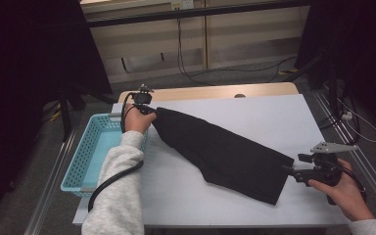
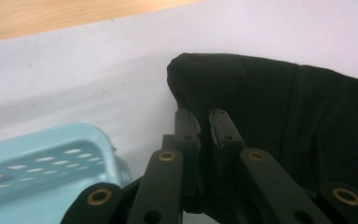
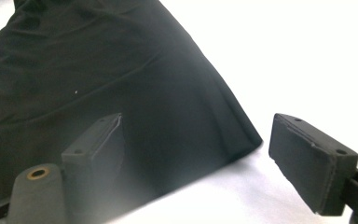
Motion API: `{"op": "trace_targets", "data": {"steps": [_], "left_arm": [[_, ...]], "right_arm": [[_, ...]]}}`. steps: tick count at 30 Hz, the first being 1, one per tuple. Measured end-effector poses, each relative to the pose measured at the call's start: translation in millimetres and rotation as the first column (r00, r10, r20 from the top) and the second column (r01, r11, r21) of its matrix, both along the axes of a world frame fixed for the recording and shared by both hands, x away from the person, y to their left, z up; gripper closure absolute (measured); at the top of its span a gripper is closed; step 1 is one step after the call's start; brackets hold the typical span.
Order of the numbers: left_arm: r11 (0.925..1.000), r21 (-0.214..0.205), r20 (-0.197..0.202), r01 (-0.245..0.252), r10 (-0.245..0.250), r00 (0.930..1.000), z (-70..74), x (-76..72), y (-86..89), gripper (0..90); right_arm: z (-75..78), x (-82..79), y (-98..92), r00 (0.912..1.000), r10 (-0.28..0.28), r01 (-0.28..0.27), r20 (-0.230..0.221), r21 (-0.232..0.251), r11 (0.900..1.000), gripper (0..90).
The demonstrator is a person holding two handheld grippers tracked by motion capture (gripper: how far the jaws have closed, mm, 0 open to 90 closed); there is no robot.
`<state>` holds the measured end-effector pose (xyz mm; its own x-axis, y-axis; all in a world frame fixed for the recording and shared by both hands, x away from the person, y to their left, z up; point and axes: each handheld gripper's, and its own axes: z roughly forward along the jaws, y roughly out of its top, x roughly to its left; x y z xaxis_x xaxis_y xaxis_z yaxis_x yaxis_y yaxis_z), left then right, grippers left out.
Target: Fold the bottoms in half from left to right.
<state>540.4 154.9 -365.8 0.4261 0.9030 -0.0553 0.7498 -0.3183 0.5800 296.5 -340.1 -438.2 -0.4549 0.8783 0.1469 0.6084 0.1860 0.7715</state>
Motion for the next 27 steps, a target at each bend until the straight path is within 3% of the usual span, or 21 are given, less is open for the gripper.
{"op": "trace_targets", "data": {"steps": [5,13,17,19,20,23,24,25,26,27], "left_arm": [[0.9999,-0.003,0.001,-0.010,0.010,1.0000,4.9,0.3,1.5,83.7],[0.9958,-0.036,0.027,0.084,-0.083,0.9962,8.2,-18.1,-26.3,83.6],[0.9865,-0.054,0.051,0.155,-0.152,0.9871,6.6,-31.1,-45.0,83.5],[0.9854,-0.052,0.050,0.162,-0.160,0.9859,5.7,-33.8,-49.2,83.5],[0.9812,-0.070,0.061,0.180,-0.176,0.9825,3.9,-39.0,-56.7,83.6],[0.9765,-0.063,0.070,0.206,-0.202,0.9769,2.1,-44.5,-64.4,83.5],[0.9697,-0.076,0.082,0.232,-0.226,0.9708,-0.4,-50.9,-72.7,83.6],[0.9697,-0.076,0.082,0.232,-0.226,0.9708,-0.4,-50.9,-72.7,83.5],[0.9632,-0.084,0.095,0.255,-0.247,0.9642,-4.0,-57.6,-81.0,83.6],[0.9632,-0.084,0.095,0.255,-0.247,0.9642,-4.0,-57.6,-81.0,83.5]], "right_arm": [[0.9,-0.1,0.7,1.0000,0.001,-0.001,0.002,0.004,1.0000,17.7],[0.5,0.0,1.9,1.0000,0.006,-0.006,0.003,-0.001,1.0000,17.7],[0.4,0.0,4.1,0.9999,0.012,-0.012,0.000,-0.004,0.9999,17.7],[-0.1,0.4,4.5,0.9999,0.012,-0.013,-0.003,-0.005,0.9999,17.7],[-0.7,0.8,5.5,0.9999,0.015,-0.015,-0.005,-0.005,0.9999,17.7],[-0.4,0.8,6.1,0.9998,0.018,-0.018,-0.002,-0.007,0.9998,17.8],[0.1,0.8,6.8,0.9998,0.021,-0.021,-0.002,-0.004,0.9998,17.8],[0.0,0.9,7.1,0.9997,0.023,-0.023,-0.001,-0.004,0.9997,17.8],[-0.2,1.0,7.5,0.9997,0.022,-0.022,-0.002,-0.006,0.9997,17.8],[-0.5,1.0,8.0,0.9997,0.023,-0.023,-0.005,-0.007,0.9997,17.9]]}}
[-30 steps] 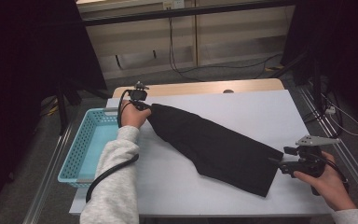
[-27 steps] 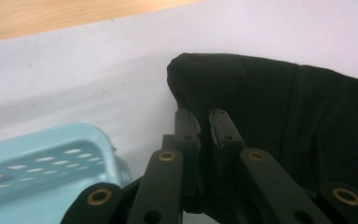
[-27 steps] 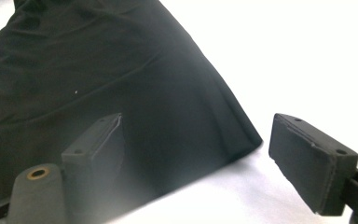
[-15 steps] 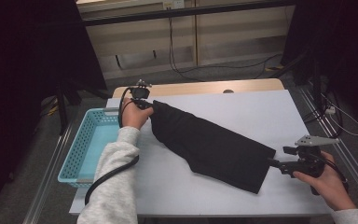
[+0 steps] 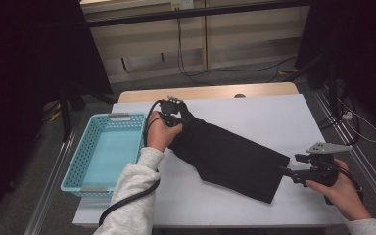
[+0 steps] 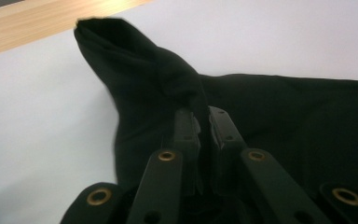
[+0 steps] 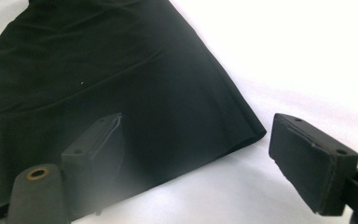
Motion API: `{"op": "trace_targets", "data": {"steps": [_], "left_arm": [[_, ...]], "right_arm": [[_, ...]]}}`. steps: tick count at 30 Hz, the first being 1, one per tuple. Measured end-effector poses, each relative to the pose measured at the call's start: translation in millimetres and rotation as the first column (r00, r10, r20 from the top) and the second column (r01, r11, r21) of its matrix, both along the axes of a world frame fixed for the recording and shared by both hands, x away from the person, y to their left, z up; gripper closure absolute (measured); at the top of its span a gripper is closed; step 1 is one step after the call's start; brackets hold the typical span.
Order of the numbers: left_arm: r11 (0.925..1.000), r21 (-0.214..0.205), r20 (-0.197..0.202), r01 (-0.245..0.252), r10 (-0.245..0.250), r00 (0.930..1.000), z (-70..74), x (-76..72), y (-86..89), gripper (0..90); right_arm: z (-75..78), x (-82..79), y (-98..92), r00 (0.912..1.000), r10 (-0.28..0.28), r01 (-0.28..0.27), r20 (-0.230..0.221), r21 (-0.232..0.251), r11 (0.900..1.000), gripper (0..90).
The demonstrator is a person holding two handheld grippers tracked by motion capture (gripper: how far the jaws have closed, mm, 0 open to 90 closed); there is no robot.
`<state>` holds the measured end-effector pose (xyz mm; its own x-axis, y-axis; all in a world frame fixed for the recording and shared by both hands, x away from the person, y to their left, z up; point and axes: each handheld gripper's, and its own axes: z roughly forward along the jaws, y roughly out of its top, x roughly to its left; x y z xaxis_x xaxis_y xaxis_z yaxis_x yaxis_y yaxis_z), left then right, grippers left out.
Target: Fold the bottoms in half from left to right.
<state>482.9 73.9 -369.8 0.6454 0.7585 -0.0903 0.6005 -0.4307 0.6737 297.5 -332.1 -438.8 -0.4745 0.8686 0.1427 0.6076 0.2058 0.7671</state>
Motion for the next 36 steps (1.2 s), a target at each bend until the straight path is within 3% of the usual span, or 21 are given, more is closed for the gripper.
{"op": "trace_targets", "data": {"steps": [5,6,15,27,32,35,36], "left_arm": [[0.9951,-0.035,-0.001,0.092,-0.092,0.9958,-20.1,-21.9,-23.1,83.5],[0.9933,-0.061,-0.006,0.098,-0.099,0.9951,-25.0,-25.7,-26.5,83.4],[0.9854,-0.136,-0.054,0.103,-0.111,0.9924,-50.2,-32.5,-35.2,83.3],[0.9805,-0.150,-0.042,0.127,-0.134,0.9900,-46.1,-38.8,-38.1,83.2],[0.9741,-0.152,-0.025,0.168,-0.174,0.9845,-39.0,-48.7,-45.2,83.0],[0.9632,-0.173,-0.033,0.206,-0.214,0.9762,-39.0,-57.8,-55.1,82.6],[0.9609,-0.162,-0.035,0.225,-0.233,0.9718,-38.0,-60.3,-57.2,82.3]], "right_arm": [[-0.5,0.2,2.2,1.0000,0.007,-0.007,0.000,-0.004,1.0000,18.0],[-0.5,0.4,2.5,1.0000,0.007,-0.007,0.001,-0.004,1.0000,18.0],[-1.1,0.8,4.4,0.9999,0.012,-0.012,-0.003,-0.010,0.9999,18.0],[0.0,1.7,7.2,0.9998,0.017,-0.017,0.004,-0.008,0.9998,18.1],[1.0,1.7,10.0,0.9996,0.028,-0.028,0.006,-0.008,0.9996,18.1],[1.4,2.6,12.3,0.9995,0.030,-0.030,0.009,-0.007,0.9995,18.1],[1.3,3.0,13.2,0.9994,0.034,-0.034,0.010,-0.008,0.9994,18.1]]}}
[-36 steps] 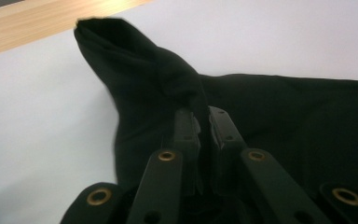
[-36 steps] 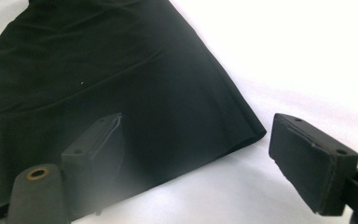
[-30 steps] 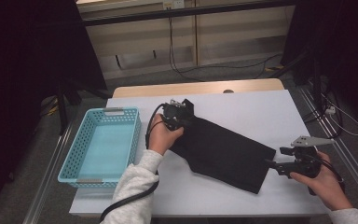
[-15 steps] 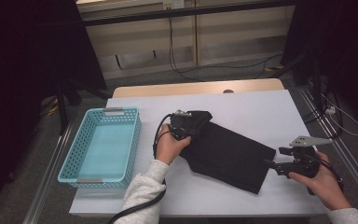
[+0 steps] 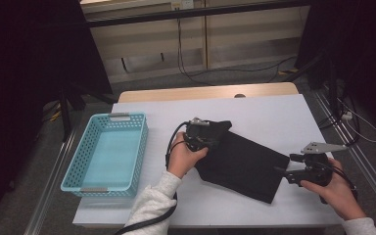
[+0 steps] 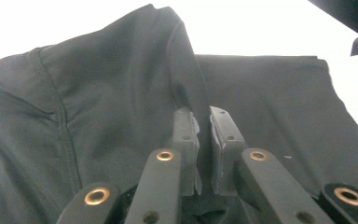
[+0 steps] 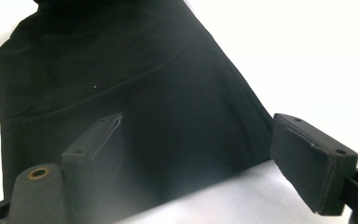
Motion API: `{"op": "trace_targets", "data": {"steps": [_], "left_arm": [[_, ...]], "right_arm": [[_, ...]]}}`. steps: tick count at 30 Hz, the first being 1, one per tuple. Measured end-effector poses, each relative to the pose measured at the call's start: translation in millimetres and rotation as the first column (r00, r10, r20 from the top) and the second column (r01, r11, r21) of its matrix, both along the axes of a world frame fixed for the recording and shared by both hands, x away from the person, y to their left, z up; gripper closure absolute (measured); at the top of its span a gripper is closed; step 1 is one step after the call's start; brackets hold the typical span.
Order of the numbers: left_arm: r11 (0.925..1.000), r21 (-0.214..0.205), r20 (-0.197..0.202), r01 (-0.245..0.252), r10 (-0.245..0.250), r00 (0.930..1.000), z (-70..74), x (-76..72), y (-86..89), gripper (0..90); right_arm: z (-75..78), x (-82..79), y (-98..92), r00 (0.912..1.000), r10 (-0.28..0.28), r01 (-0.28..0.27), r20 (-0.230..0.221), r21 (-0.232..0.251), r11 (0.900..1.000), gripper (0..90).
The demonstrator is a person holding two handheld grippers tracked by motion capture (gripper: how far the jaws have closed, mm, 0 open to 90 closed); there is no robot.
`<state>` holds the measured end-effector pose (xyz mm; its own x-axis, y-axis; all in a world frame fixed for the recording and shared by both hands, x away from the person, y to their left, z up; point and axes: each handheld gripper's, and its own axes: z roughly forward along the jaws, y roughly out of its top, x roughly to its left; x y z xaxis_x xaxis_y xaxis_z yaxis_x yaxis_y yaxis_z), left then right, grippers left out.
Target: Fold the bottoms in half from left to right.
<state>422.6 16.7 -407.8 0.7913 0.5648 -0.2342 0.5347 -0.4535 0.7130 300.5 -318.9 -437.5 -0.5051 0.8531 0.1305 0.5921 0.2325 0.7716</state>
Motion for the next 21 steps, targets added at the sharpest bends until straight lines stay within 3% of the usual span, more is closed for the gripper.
{"op": "trace_targets", "data": {"steps": [2,3,5,7,12,17,21], "left_arm": [[0.9998,-0.018,0.016,0.007,-0.007,0.9998,1.3,-2.2,-1.7,79.0],[0.9993,-0.038,0.024,-0.002,0.003,0.9997,1.7,-2.0,-0.4,71.3],[0.9993,-0.036,0.021,-0.014,0.015,0.9997,2.2,-1.5,1.9,60.1],[0.9980,-0.046,-0.002,-0.044,0.044,0.9990,2.2,0.6,11.2,47.0],[0.9964,0.007,0.031,-0.085,0.085,0.9959,1.6,2.8,30.7,30.5],[0.9902,0.033,0.052,-0.136,0.134,0.9896,-0.9,3.3,47.8,22.4],[0.9808,0.070,0.059,-0.182,0.178,0.9823,-7.0,2.6,66.9,20.3]], "right_arm": [[-0.1,1.5,2.5,1.0000,0.006,-0.006,0.002,-0.003,1.0000,18.1],[0.1,2.3,4.0,1.0000,0.008,-0.008,0.004,-0.003,1.0000,18.1],[0.2,4.2,7.8,0.9999,0.014,-0.014,0.005,-0.003,0.9999,17.9],[0.4,6.9,12.8,0.9997,0.025,-0.025,0.007,-0.004,0.9997,17.9],[1.1,17.3,29.1,0.9985,0.053,-0.053,0.016,-0.006,0.9986,17.8],[0.0,28.7,48.7,0.9954,0.092,-0.092,0.025,-0.013,0.9957,17.5],[-1.4,39.2,62.5,0.9943,0.104,-0.104,0.023,-0.027,0.9942,17.6]]}}
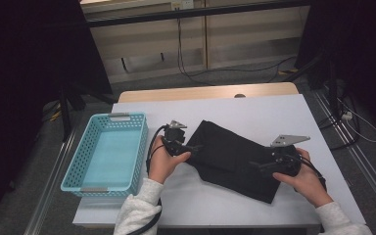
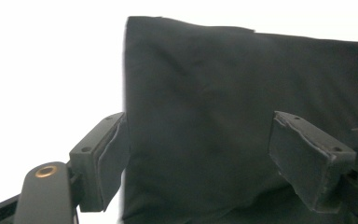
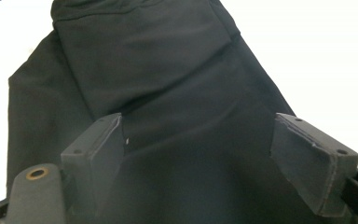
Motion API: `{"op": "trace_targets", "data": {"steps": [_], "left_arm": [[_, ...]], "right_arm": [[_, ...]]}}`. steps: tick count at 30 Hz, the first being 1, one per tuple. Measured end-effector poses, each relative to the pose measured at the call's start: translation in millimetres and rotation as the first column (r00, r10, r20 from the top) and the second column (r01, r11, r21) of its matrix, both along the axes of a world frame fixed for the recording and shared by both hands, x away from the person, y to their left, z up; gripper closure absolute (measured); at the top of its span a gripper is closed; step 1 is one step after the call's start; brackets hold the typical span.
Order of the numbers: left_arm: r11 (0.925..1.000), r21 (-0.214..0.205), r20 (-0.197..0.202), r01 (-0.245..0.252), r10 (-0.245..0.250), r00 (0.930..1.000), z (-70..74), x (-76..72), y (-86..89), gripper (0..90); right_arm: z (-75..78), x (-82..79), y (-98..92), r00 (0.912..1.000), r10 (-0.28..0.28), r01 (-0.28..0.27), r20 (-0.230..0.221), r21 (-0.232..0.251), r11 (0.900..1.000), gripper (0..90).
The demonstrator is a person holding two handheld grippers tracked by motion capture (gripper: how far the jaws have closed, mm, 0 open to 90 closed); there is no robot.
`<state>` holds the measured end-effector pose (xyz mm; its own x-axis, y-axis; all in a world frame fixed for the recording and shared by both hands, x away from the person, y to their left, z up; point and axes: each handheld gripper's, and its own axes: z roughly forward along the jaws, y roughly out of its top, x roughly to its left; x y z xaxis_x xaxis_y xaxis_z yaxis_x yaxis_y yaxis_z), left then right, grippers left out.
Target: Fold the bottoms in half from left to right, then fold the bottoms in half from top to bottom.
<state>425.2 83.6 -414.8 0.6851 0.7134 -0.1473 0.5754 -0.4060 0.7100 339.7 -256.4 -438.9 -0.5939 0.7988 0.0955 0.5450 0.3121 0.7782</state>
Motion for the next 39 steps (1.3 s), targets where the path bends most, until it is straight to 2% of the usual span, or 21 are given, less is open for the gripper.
{"op": "trace_targets", "data": {"steps": [3,6,10,16,29,39], "left_arm": [[0.9999,0.012,-0.007,-0.011,0.011,0.9999,-1.5,-1.7,8.6,19.5],[0.9995,0.001,-0.003,-0.032,0.032,0.9995,-2.5,-3.6,15.7,19.3],[0.9985,0.004,0.003,-0.055,0.055,0.9985,-2.5,-4.5,24.2,19.2],[0.9973,0.004,0.006,-0.074,0.074,0.9973,-3.0,-5.1,27.7,18.7],[0.9966,0.005,0.006,-0.082,0.082,0.9966,-2.5,-5.1,31.9,18.1],[0.9983,-0.001,-0.002,-0.059,0.059,0.9983,-3.1,-5.4,32.3,15.4]], "right_arm": [[-1.0,6.3,6.3,1.0000,0.003,-0.003,0.001,0.000,1.0000,18.2],[-1.6,11.5,13.8,1.0000,0.008,-0.008,0.005,-0.011,0.9999,19.3],[-1.5,14.0,24.2,0.9995,0.032,-0.032,0.002,-0.016,0.9993,19.9],[-2.4,13.4,39.5,0.9980,0.063,-0.063,0.003,-0.018,0.9978,19.8],[-4.5,11.5,50.6,0.9964,0.084,-0.084,0.000,-0.025,0.9961,19.5],[-5.4,9.1,62.0,0.9938,0.111,-0.111,0.005,-0.028,0.9934,21.1]]}}
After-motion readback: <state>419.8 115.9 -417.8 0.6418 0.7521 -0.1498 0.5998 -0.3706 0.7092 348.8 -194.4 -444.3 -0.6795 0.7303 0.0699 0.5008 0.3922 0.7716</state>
